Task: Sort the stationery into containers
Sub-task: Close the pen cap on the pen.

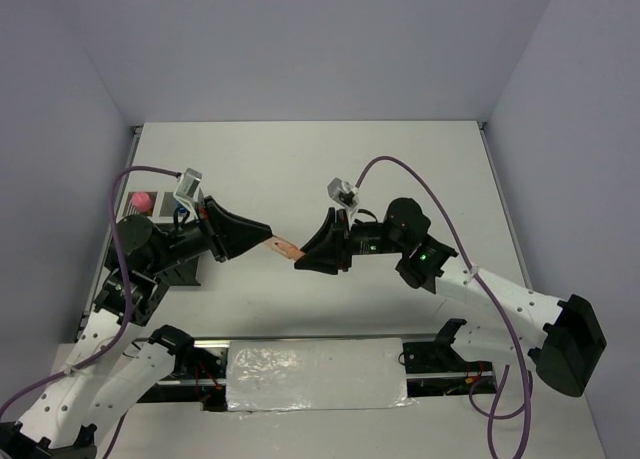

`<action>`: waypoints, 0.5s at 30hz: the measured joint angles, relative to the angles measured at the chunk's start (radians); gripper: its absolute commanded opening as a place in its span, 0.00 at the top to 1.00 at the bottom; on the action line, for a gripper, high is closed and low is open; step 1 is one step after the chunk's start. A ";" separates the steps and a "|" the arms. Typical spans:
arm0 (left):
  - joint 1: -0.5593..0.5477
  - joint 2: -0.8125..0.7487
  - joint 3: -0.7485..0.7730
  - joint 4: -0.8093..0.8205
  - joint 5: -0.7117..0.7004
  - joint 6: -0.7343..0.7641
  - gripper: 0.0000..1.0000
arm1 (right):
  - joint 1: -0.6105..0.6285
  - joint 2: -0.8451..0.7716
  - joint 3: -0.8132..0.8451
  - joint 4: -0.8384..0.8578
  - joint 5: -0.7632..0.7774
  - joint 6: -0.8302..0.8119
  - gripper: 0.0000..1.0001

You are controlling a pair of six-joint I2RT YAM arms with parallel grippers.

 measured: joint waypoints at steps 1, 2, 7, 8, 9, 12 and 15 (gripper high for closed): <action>0.002 -0.005 0.001 -0.008 -0.003 0.004 1.00 | 0.000 -0.005 0.000 -0.016 0.000 -0.005 0.65; 0.003 -0.010 0.002 -0.010 -0.008 0.008 1.00 | 0.000 -0.008 0.000 -0.022 0.001 -0.006 0.65; 0.005 -0.019 0.011 -0.013 -0.011 0.024 1.00 | -0.002 -0.012 0.000 -0.045 0.000 -0.010 0.68; 0.005 -0.019 0.013 -0.013 -0.012 0.024 1.00 | -0.002 -0.012 0.000 -0.048 0.000 -0.011 0.71; 0.005 -0.020 0.013 -0.012 -0.013 0.026 1.00 | -0.002 -0.013 0.000 -0.049 -0.001 -0.012 0.75; 0.006 -0.019 0.013 -0.013 -0.015 0.027 1.00 | -0.002 -0.018 0.000 -0.053 -0.003 -0.013 0.86; 0.006 -0.019 0.014 -0.018 -0.016 0.031 1.00 | -0.002 -0.019 0.000 -0.054 -0.004 -0.013 0.87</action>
